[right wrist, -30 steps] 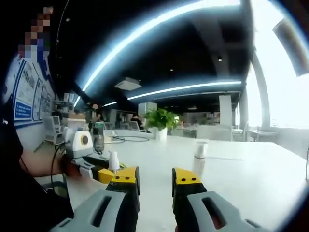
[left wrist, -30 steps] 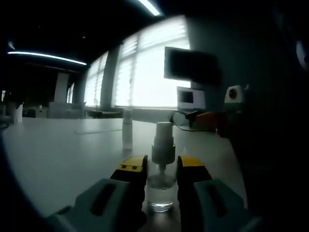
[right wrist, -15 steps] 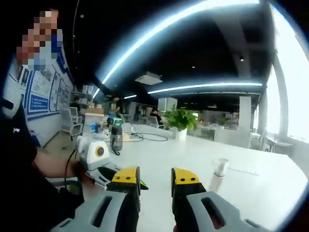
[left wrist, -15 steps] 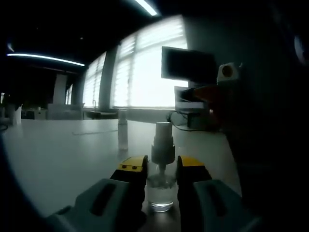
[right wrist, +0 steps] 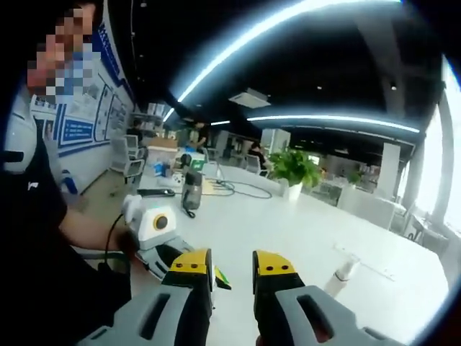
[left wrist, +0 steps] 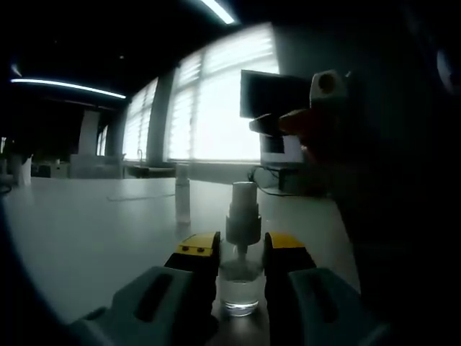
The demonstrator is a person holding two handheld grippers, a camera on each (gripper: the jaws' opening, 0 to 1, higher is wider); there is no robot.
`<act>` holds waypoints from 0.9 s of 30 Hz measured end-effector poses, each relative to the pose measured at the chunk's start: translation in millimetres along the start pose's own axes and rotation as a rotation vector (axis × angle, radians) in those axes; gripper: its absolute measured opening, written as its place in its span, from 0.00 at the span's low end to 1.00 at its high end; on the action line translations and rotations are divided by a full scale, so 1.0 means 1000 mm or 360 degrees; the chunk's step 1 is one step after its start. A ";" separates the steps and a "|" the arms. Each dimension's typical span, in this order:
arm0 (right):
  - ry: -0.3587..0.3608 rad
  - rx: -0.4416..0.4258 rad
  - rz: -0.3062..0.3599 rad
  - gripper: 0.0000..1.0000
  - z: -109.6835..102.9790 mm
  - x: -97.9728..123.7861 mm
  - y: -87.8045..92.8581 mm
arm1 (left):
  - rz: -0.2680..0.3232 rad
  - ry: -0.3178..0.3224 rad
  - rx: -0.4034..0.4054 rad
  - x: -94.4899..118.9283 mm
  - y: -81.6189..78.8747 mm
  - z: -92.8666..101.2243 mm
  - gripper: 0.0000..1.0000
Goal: Clamp pump bottle remove cover press pump head put on cover
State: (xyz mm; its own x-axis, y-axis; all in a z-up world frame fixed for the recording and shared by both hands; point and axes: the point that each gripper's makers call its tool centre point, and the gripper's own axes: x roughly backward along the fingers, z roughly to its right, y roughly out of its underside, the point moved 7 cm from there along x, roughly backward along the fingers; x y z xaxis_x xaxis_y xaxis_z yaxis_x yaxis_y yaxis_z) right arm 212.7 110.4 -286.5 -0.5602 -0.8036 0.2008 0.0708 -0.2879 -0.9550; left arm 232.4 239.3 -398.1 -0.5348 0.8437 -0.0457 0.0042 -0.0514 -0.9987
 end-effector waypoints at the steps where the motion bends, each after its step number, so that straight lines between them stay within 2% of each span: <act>1: -0.0019 0.0008 -0.0019 0.17 -0.001 -0.002 -0.001 | 0.0000 0.0000 0.0000 0.000 0.000 0.000 0.16; 13: -0.0200 0.0294 -0.0240 0.15 -0.004 -0.022 -0.019 | 0.0001 -0.0001 0.0000 0.001 0.000 -0.001 0.16; 15: -0.0221 0.0341 -0.0285 0.14 -0.001 -0.024 -0.021 | 0.0001 -0.0002 -0.0005 0.001 0.000 -0.002 0.16; 16: -0.0259 0.0398 -0.0343 0.14 0.001 -0.025 -0.021 | 0.0000 -0.0002 -0.0005 0.001 0.000 -0.001 0.16; 24: -0.0405 0.0562 -0.0478 0.13 -0.004 -0.038 -0.024 | 0.0001 0.0002 0.0009 0.000 0.000 -0.001 0.16; 27: -0.0505 0.0527 -0.0489 0.13 -0.003 -0.044 -0.026 | 0.0001 0.0002 0.0007 0.000 0.000 -0.001 0.16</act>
State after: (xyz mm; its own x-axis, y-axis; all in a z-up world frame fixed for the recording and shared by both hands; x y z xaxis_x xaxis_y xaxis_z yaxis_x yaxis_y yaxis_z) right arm 232.9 154.8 -271.1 -0.3231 -0.7596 0.5645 0.2275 -0.6413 -0.7328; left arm 232.9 240.0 -398.0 -0.5340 0.8442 -0.0466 0.0009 -0.0546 -0.9985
